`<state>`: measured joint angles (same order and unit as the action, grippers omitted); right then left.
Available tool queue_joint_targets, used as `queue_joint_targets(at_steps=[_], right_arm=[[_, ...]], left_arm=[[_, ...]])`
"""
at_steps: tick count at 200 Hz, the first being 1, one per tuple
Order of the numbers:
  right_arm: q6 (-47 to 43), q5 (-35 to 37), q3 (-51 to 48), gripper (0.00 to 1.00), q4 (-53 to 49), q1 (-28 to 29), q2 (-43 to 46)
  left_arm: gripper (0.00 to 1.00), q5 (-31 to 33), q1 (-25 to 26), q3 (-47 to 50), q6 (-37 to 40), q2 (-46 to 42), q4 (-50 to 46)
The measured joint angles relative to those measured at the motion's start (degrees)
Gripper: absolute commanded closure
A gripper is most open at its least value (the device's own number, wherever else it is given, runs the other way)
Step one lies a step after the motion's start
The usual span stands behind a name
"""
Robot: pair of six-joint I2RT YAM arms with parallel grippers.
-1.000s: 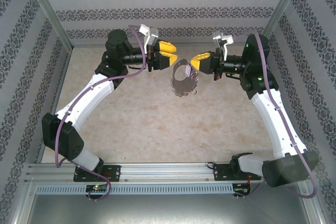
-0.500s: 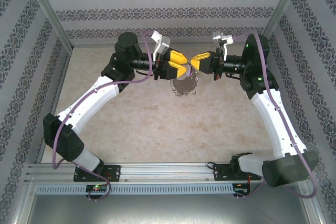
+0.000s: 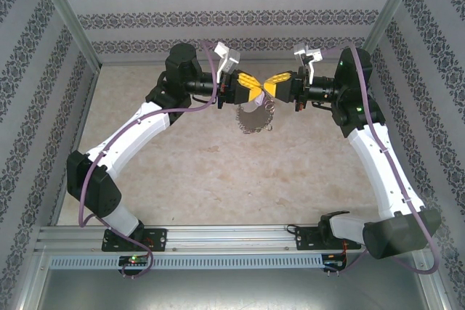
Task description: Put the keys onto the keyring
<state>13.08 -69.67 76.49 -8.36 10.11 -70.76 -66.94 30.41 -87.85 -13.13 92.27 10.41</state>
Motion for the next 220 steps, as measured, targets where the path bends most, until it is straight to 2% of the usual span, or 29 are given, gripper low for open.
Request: queue_joint_targets(at_steps=[42,134,220], right_arm=[[-0.7,1.7,-0.7,1.0,0.2,-0.2,0.7],[-1.1,5.7,-3.0,1.0,0.0,-2.6,3.0],[-1.0,5.2,-3.1,1.0,0.9,-2.3,3.0]], left_arm=[[1.0,1.3,0.0,0.0,-1.0,0.0,0.7],[1.0,11.9,0.7,0.0,0.4,-0.3,-4.1],[1.0,11.5,0.7,-2.6,-1.6,0.8,-5.5]])
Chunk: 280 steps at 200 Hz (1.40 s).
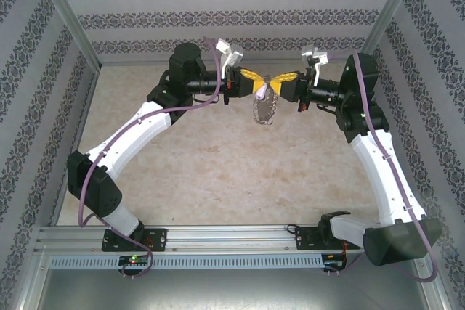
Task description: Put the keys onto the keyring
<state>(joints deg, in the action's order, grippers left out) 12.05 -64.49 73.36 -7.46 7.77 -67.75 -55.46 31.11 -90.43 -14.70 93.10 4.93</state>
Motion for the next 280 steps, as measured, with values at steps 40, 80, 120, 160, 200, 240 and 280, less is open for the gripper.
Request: queue_joint_targets(at_steps=[40,80,120,160,200,240,280], right_arm=[[0.1,0.2,0.2,1.0,0.4,0.7,-0.1],[0.1,-0.7,0.7,1.0,0.4,1.1,0.1],[0.1,-1.5,1.0,1.0,0.5,1.0,2.1],[0.3,-1.0,1.0,0.83,0.4,0.6,2.4],[5.0,5.9,-3.3,0.5,2.2,0.6,4.3],[15.4,13.9,-11.6,0.48,6.1,0.6,6.0],[28.6,19.4,-17.9,0.47,13.1,2.0,6.1]], left_arm=[[1.0,-1.7,0.0,-4.8,-0.8,2.9,-3.7],[1.0,0.7,-0.1,-5.8,-0.8,4.3,-6.7],[1.0,4.2,-0.9,-5.8,-0.5,5.4,-11.2],[1.0,5.7,-1.2,-5.8,-0.2,5.4,-11.3],[1.0,7.2,-2.0,-5.8,-2.0,5.4,-11.2],[1.0,8.2,-3.6,-5.2,-9.5,5.6,-7.0],[1.0,10.7,-4.2,-3.7,-17.4,6.3,-1.8]])
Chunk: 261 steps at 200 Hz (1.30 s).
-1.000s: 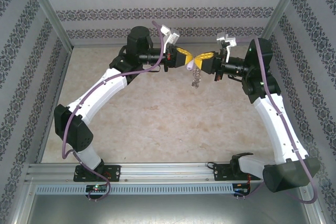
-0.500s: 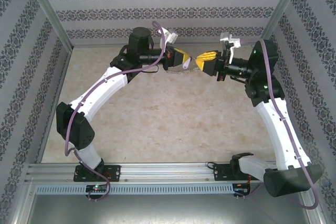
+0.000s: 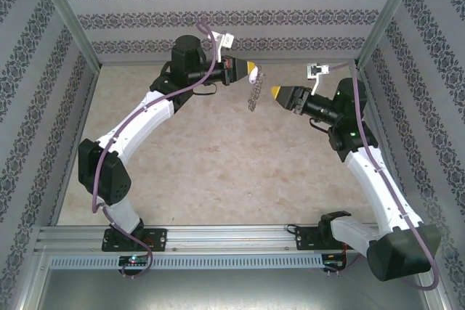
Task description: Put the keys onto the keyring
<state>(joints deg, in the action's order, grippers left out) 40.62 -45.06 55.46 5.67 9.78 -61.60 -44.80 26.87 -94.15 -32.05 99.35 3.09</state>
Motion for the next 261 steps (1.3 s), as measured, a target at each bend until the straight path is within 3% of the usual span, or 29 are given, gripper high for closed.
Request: queue_joint_targets(at_steps=[77,261], right_arm=[[6.5,4.7,0.7,0.46,6.1,10.6,-1.8],[7.3,9.7,3.5,0.46,10.5,7.6,-12.1]], left_arm=[[1.0,3.1,0.0,0.8,-6.2,2.0,2.7],[1.0,2.8,0.0,4.6,-13.4,0.6,10.5]])
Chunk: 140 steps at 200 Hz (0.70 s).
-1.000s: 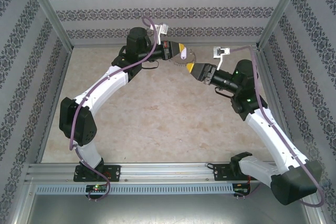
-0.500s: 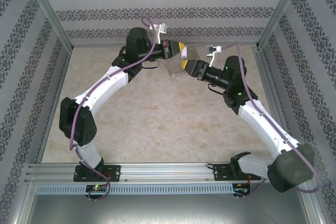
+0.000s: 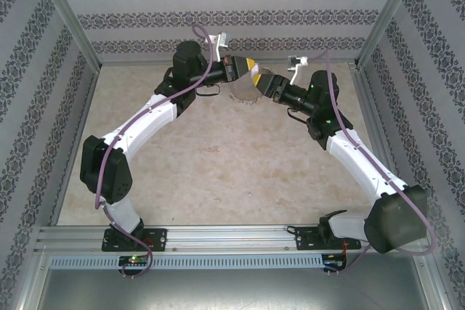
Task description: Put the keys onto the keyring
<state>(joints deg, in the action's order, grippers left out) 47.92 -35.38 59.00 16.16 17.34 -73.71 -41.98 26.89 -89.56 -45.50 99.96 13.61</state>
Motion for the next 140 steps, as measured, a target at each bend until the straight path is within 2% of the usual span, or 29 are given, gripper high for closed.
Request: queue_joint_targets(at_steps=[59,95,127,140], right_arm=[[0.4,-0.2,1.3,0.55,1.9,0.0,-0.4],[1.4,-0.9,1.7,0.66,3.0,0.0,-1.9],[2.0,-1.5,2.0,0.83,3.7,-0.2,-2.9],[2.3,-1.8,2.0,0.93,4.0,-0.4,-3.0]], left_arm=[[1.0,0.0,0.0,0.5,-0.5,-0.2,1.8],[1.0,0.0,0.2,0.6,-1.1,-0.3,2.3],[1.0,0.0,0.2,0.8,-1.5,-0.3,2.8],[1.0,0.1,0.2,0.8,-1.5,-0.3,3.1]])
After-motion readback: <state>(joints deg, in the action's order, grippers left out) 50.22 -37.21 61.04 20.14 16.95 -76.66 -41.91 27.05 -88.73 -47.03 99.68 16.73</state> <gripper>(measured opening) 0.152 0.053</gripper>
